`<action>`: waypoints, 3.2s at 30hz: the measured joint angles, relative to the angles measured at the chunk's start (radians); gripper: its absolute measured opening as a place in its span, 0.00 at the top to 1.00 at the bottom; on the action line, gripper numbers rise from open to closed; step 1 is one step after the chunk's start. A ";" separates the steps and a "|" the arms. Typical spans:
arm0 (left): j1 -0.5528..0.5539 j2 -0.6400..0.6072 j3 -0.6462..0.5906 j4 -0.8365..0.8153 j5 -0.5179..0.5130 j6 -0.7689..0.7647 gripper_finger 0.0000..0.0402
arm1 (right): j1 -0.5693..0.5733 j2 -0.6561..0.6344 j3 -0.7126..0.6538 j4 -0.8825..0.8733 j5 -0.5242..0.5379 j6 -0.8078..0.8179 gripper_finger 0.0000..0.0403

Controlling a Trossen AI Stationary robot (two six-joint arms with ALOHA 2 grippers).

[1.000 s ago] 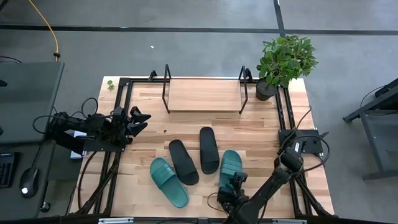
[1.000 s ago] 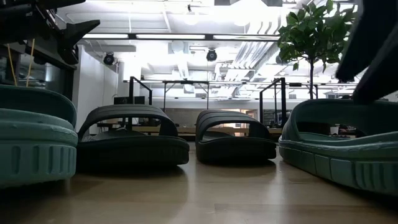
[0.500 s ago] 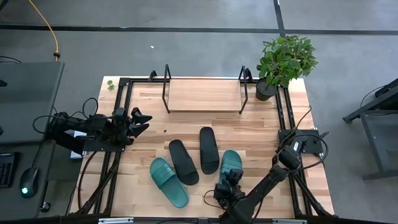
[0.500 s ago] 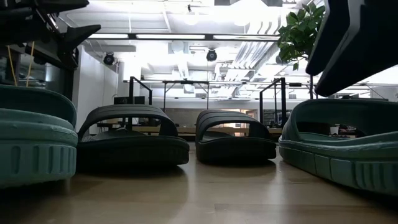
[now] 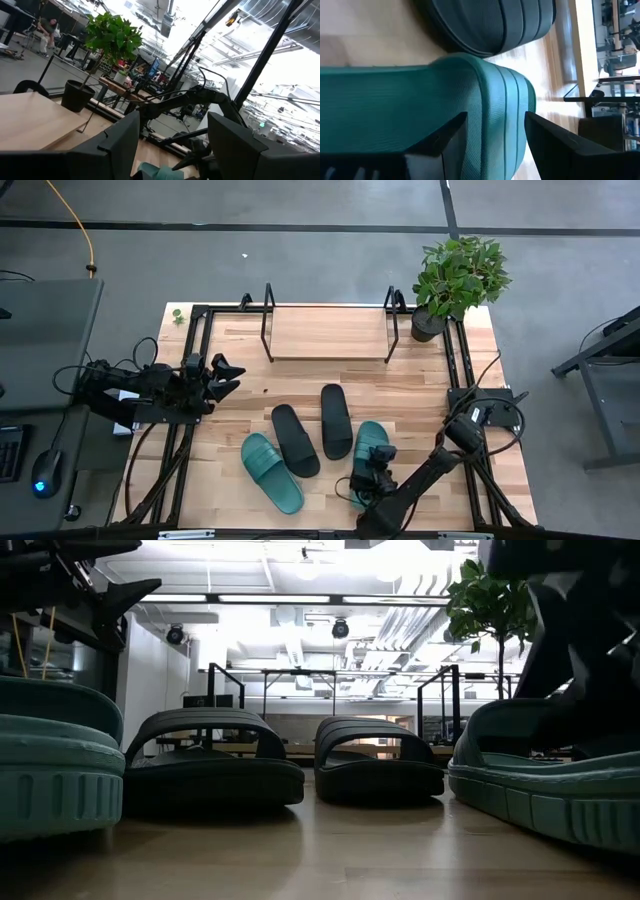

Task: Pick and place slides into the shelf
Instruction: Put the right green slide on the shelf

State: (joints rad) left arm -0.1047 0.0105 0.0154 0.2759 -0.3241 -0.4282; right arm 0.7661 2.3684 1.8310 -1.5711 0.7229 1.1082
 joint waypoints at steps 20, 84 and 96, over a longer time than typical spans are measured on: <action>0.000 0.000 0.000 -0.017 0.000 -0.006 0.46 | -0.036 -0.002 -0.046 0.000 -0.039 0.062 0.56; 0.000 0.000 0.000 -0.064 -0.002 -0.030 0.46 | -0.163 -0.366 -0.046 0.000 0.301 -0.319 1.00; 0.000 0.000 0.000 -0.093 -0.012 -0.047 0.46 | -0.293 -0.503 -0.046 0.000 0.372 -0.537 1.00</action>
State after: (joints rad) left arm -0.1051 0.0109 0.0154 0.1830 -0.3357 -0.4748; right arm 0.4733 1.8657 1.7847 -1.5715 1.0950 0.5710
